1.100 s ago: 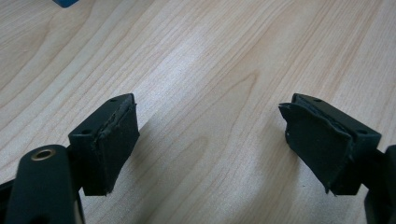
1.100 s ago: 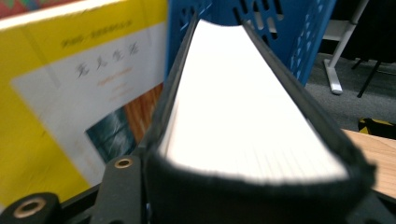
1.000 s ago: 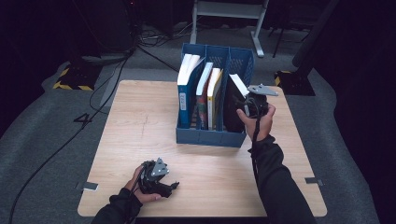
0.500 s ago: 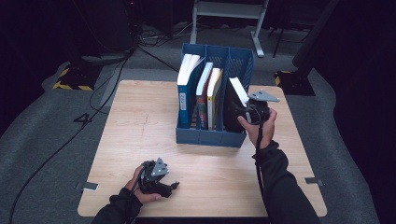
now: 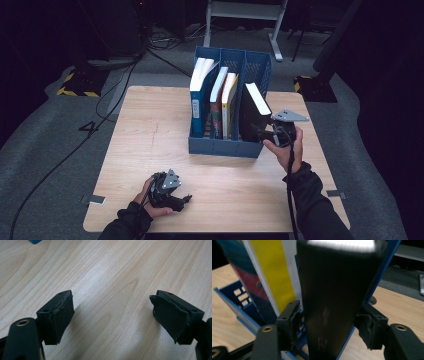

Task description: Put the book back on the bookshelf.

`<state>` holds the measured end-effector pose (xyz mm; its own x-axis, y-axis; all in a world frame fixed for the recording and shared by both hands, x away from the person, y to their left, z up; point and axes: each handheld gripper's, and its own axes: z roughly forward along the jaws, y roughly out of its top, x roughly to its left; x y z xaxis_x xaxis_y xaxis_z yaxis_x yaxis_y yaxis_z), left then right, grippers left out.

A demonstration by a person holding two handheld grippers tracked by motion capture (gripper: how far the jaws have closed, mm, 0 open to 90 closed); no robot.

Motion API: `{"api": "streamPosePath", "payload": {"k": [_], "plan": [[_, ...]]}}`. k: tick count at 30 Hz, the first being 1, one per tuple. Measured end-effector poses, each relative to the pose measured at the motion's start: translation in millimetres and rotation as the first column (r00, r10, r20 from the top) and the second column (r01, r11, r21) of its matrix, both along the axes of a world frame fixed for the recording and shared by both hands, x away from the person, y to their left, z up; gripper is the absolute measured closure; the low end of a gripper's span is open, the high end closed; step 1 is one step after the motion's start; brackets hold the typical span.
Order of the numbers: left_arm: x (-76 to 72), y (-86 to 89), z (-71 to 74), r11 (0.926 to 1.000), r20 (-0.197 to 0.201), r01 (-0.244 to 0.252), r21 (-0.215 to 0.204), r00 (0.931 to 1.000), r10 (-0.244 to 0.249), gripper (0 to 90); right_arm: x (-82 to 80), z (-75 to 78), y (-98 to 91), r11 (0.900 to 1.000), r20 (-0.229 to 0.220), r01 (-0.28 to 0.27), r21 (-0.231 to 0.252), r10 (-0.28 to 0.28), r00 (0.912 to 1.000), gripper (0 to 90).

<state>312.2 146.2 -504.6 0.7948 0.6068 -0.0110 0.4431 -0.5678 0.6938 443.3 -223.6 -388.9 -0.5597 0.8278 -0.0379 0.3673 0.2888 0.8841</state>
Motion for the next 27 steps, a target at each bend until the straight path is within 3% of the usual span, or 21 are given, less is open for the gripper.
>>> {"api": "streamPosePath", "payload": {"k": [5,7,12,16,21,27], "plan": [[0.0,-0.1,0.0,1.0000,-0.001,0.000,0.000,1.0000,0.000,17.6,-0.3,-17.9,-5.4,0.9984,-0.032,-0.021,-0.053,0.019,0.9993,43.7],[0.1,-0.1,0.0,1.0000,0.000,0.000,0.000,1.0000,0.000,17.4,1.3,-21.0,-4.8,0.9996,-0.040,-0.017,-0.025,0.016,0.9991,46.6],[0.1,-0.3,0.0,1.0000,-0.002,-0.003,-0.001,1.0000,0.003,17.4,3.5,-19.4,4.2,0.9975,-0.034,-0.017,-0.068,0.015,0.9993,45.8],[0.1,-0.6,0.0,1.0000,0.000,-0.005,-0.001,1.0000,0.005,17.4,11.4,-18.0,8.1,0.9983,-0.055,-0.016,-0.056,0.013,0.9984,43.4],[0.3,-0.7,0.0,1.0000,-0.001,-0.004,-0.001,1.0000,0.004,17.3,16.9,-15.4,24.4,0.9953,-0.058,-0.024,-0.093,0.018,0.9982,38.1],[-0.1,-0.7,0.0,1.0000,0.000,-0.005,0.000,1.0000,0.005,17.3,16.5,-20.1,40.2,0.9978,-0.037,0.013,-0.064,-0.015,0.9992,36.0]]}}
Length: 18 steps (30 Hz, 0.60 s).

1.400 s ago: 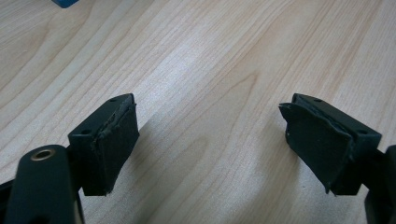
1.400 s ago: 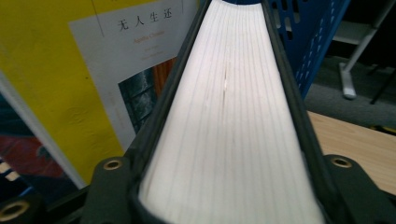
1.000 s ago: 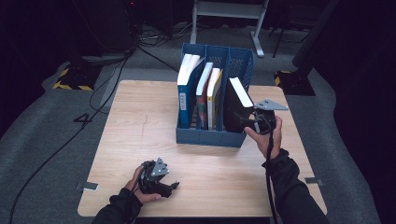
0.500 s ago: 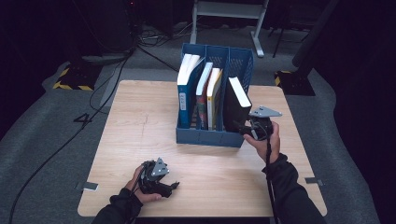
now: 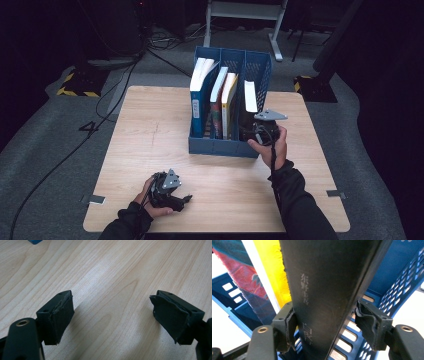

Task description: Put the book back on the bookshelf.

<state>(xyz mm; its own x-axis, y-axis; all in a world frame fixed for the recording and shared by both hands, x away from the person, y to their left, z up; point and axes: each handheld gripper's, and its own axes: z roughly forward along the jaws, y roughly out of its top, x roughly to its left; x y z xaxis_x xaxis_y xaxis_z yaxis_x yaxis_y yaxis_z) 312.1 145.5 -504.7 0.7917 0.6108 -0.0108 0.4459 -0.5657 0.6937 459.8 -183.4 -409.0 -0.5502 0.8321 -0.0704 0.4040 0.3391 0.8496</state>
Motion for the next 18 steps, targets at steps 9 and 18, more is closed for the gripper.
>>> {"api": "streamPosePath", "payload": {"k": [9,18], "plan": [[-0.1,0.0,0.0,1.0000,-0.001,0.000,-0.001,1.0000,0.000,17.4,-8.9,-5.8,-7.7,0.9989,0.049,0.034,0.030,-0.036,0.9982,40.7],[0.3,-0.4,0.0,1.0000,-0.001,0.002,-0.001,1.0000,-0.002,17.3,-15.3,-7.9,-7.7,0.9969,0.062,0.067,0.041,-0.069,0.9957,44.0]]}}
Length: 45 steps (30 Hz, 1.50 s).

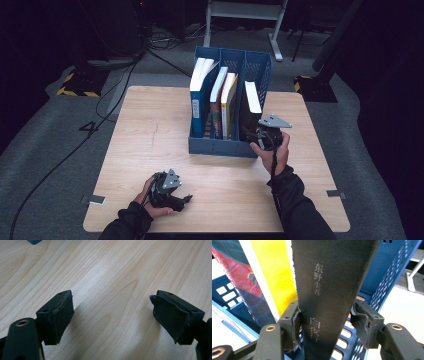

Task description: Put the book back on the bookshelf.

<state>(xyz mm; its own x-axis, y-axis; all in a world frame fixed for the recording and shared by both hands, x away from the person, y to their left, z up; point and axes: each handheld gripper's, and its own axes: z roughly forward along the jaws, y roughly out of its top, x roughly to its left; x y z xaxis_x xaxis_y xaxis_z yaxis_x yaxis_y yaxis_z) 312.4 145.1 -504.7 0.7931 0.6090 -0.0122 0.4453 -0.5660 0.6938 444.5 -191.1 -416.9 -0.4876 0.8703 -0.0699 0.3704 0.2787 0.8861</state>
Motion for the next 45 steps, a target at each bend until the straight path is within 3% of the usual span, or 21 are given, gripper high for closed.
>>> {"api": "streamPosePath", "payload": {"k": [6,10,14,16,20,25,26,27,29,30,33,43,45], "plan": [[-0.2,-0.1,0.0,1.0000,0.002,0.001,0.000,1.0000,-0.001,17.3,-5.4,-1.3,3.5,0.9993,0.002,0.034,0.013,-0.035,0.9994,45.1],[-0.2,-0.1,0.0,1.0000,0.001,-0.001,0.000,1.0000,0.001,17.4,-6.5,-0.8,0.2,0.9994,-0.019,-0.028,0.021,0.028,0.9994,44.8],[0.0,-0.3,0.2,1.0000,-0.002,0.001,0.002,1.0000,-0.001,17.3,-5.6,1.8,-9.7,0.9920,-0.051,-0.125,0.017,0.125,0.9908,50.0],[0.7,-0.8,0.2,1.0000,-0.001,0.007,0.001,1.0000,-0.007,17.1,-4.0,2.1,-12.3,0.9903,-0.053,-0.138,0.018,0.138,0.9890,50.1],[0.9,-1.4,0.1,1.0000,-0.001,0.004,0.001,1.0000,-0.004,16.9,-1.9,1.2,-4.7,0.9932,-0.029,-0.114,-0.024,0.113,0.9931,50.4],[0.7,-1.4,0.1,1.0000,0.001,0.004,0.002,1.0000,-0.004,17.0,6.3,3.9,-1.7,0.9971,-0.019,-0.075,-0.016,0.074,0.9971,51.4],[0.7,-1.4,0.1,1.0000,0.001,0.005,0.002,1.0000,-0.005,17.0,8.7,2.2,0.8,0.9975,-0.022,-0.036,-0.061,0.035,0.9991,53.2],[0.5,-1.4,0.1,1.0000,0.001,0.005,0.002,1.0000,-0.005,17.0,10.9,0.1,0.7,0.9971,-0.002,0.009,-0.076,-0.010,1.0000,56.8],[0.2,-1.2,0.1,1.0000,0.001,0.006,0.001,1.0000,-0.006,17.1,18.4,-3.5,-7.9,0.9966,-0.009,0.079,-0.024,-0.079,0.9968,65.2],[0.2,-1.2,0.1,1.0000,0.000,0.006,0.001,1.0000,-0.006,17.2,24.2,-5.4,-15.0,0.9962,-0.033,0.084,0.023,-0.084,0.9960,65.4],[0.4,-1.1,0.1,1.0000,-0.001,0.008,0.001,1.0000,-0.008,17.1,31.7,-8.8,-23.0,0.9964,-0.070,0.058,0.061,-0.054,0.9961,61.2],[0.5,-1.1,0.1,1.0000,-0.001,0.009,0.001,1.0000,-0.009,17.1,27.1,-1.9,-21.2,0.9988,-0.052,0.032,0.038,-0.030,0.9982,55.1],[0.5,-1.1,0.1,1.0000,-0.001,0.009,0.001,1.0000,-0.009,17.0,25.6,0.4,-21.6,0.9996,-0.046,0.025,0.012,-0.024,0.9987,53.0]]}}
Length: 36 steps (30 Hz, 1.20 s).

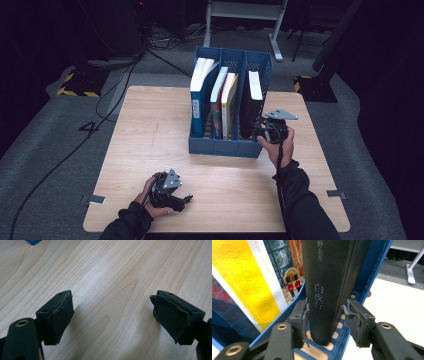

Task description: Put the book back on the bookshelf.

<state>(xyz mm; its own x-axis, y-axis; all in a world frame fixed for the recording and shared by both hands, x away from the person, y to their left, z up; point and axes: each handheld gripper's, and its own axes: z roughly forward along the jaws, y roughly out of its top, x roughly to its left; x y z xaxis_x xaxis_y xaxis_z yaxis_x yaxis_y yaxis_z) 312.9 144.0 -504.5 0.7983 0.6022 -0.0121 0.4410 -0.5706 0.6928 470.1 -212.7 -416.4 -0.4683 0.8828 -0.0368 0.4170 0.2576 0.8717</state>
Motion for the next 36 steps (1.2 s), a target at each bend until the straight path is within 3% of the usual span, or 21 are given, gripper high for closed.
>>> {"api": "streamPosePath", "payload": {"k": [10,16,22,31,36], "plan": [[0.1,0.0,0.0,1.0000,0.000,0.000,0.000,1.0000,0.000,17.0,-14.0,14.2,-12.3,0.9979,0.017,-0.045,-0.046,0.046,0.9988,46.0],[0.1,0.0,0.0,1.0000,0.000,0.000,0.000,1.0000,0.000,17.0,-26.6,22.6,-25.5,0.9889,0.020,-0.081,-0.125,0.084,0.9962,43.7],[0.2,-0.1,0.0,1.0000,0.000,0.000,0.001,1.0000,0.000,16.9,-36.1,24.5,-41.6,0.9866,0.013,-0.099,-0.129,0.102,0.9947,42.5],[0.3,-0.2,0.0,1.0000,0.000,-0.001,0.001,1.0000,0.001,16.9,-52.4,29.9,-51.6,0.9760,0.017,-0.136,-0.170,0.141,0.9899,38.6],[0.2,-0.4,-0.1,1.0000,-0.001,-0.003,-0.001,1.0000,0.003,16.9,-61.9,29.0,-51.6,0.9629,0.013,-0.164,-0.215,0.170,0.9853,37.7]]}}
